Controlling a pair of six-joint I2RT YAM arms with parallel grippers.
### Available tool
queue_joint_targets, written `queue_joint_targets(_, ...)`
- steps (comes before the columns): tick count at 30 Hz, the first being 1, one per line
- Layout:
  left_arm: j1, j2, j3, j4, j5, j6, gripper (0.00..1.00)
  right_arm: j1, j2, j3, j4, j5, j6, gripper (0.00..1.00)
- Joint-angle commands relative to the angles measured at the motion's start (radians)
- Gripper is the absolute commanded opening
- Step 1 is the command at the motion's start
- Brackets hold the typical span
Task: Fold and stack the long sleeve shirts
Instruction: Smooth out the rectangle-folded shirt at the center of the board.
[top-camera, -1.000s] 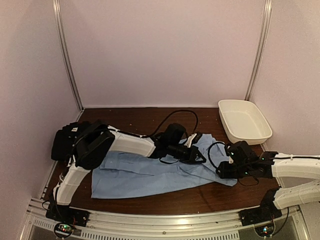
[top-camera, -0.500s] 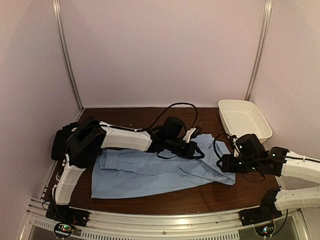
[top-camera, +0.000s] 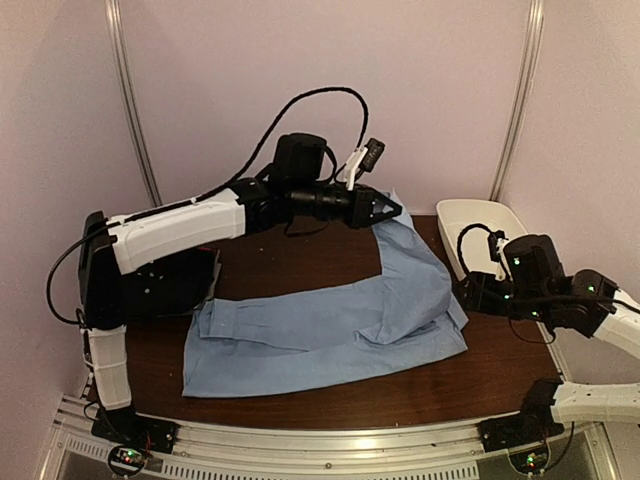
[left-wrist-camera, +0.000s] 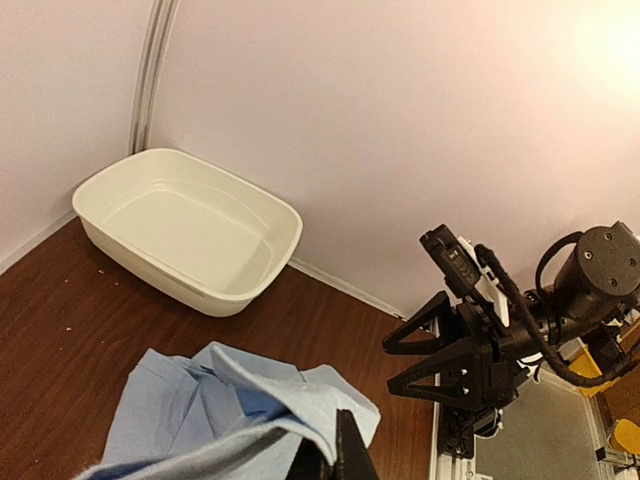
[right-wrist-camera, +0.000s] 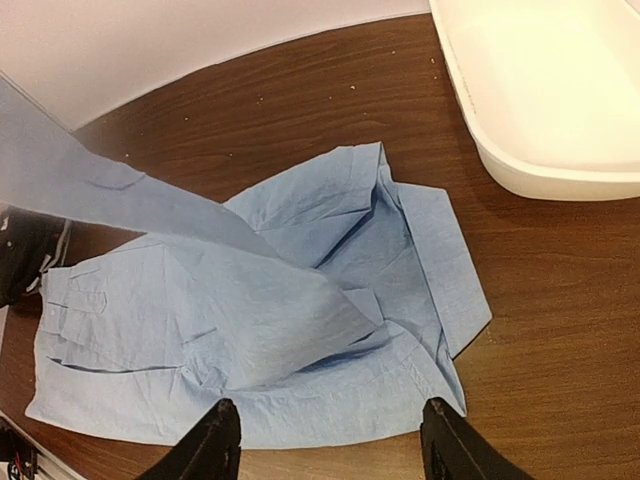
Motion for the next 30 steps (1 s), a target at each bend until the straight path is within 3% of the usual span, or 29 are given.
queue_joint_targets(1,0.015,-0.077,0.014,-0.121,-0.13,0.064,0.0,-0.003,0.023,0.007,-0.028,0.042,-0.01,0.63)
queue_joint_targets(10,0.025,-0.152,0.054,-0.243,-0.287,0.065,0.0,-0.013,0.103,-0.009,0.034,0.014,-0.034,0.63)
queue_joint_targets(30,0.036,0.031,0.409,-0.26,-0.196,0.116,0.0,-0.015,0.192,-0.249,0.43,-0.227,-0.021,0.6)
